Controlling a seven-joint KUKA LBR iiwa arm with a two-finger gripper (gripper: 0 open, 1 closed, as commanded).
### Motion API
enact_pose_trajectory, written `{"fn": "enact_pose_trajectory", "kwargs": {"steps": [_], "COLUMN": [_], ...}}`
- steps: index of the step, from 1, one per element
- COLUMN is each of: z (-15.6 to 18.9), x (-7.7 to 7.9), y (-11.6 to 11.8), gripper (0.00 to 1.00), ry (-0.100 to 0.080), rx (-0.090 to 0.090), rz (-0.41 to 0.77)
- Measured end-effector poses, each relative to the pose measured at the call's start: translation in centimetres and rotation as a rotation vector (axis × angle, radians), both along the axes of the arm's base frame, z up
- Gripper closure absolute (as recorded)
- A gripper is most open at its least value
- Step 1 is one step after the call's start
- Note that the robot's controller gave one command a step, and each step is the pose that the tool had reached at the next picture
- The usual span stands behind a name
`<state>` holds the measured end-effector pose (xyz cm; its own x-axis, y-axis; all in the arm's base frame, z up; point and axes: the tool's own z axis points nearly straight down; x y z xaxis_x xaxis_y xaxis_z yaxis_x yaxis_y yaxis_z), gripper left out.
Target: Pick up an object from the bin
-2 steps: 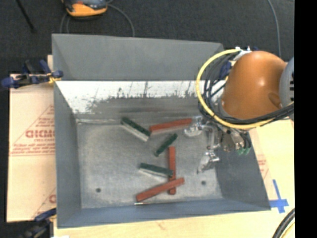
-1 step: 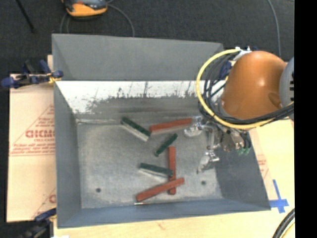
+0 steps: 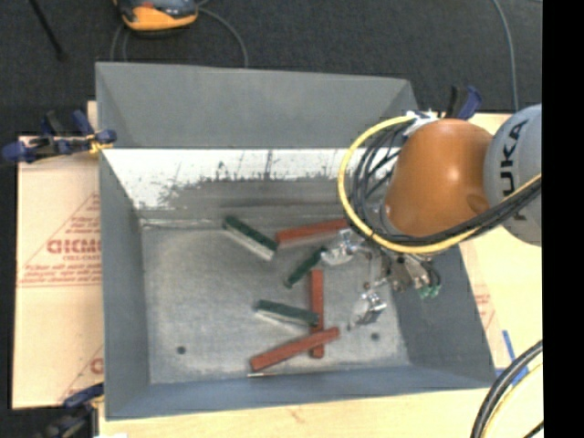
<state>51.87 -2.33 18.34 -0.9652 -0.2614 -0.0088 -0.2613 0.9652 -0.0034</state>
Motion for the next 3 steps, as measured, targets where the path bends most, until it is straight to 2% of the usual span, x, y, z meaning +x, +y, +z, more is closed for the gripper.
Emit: {"fn": "enact_pose_trajectory", "kwargs": {"steps": [1,2,3], "z": [-5.1,-10.4,-10.4], "x": [-0.2,-0.9,-0.9], "y": [1.5,2.8,2.8], "gripper": [0.0,1.0,1.0], "ry": [0.004,0.026,0.026], "rx": [0.002,-0.001,-0.001], "rz": [-0.053,0.093,0.093]}}
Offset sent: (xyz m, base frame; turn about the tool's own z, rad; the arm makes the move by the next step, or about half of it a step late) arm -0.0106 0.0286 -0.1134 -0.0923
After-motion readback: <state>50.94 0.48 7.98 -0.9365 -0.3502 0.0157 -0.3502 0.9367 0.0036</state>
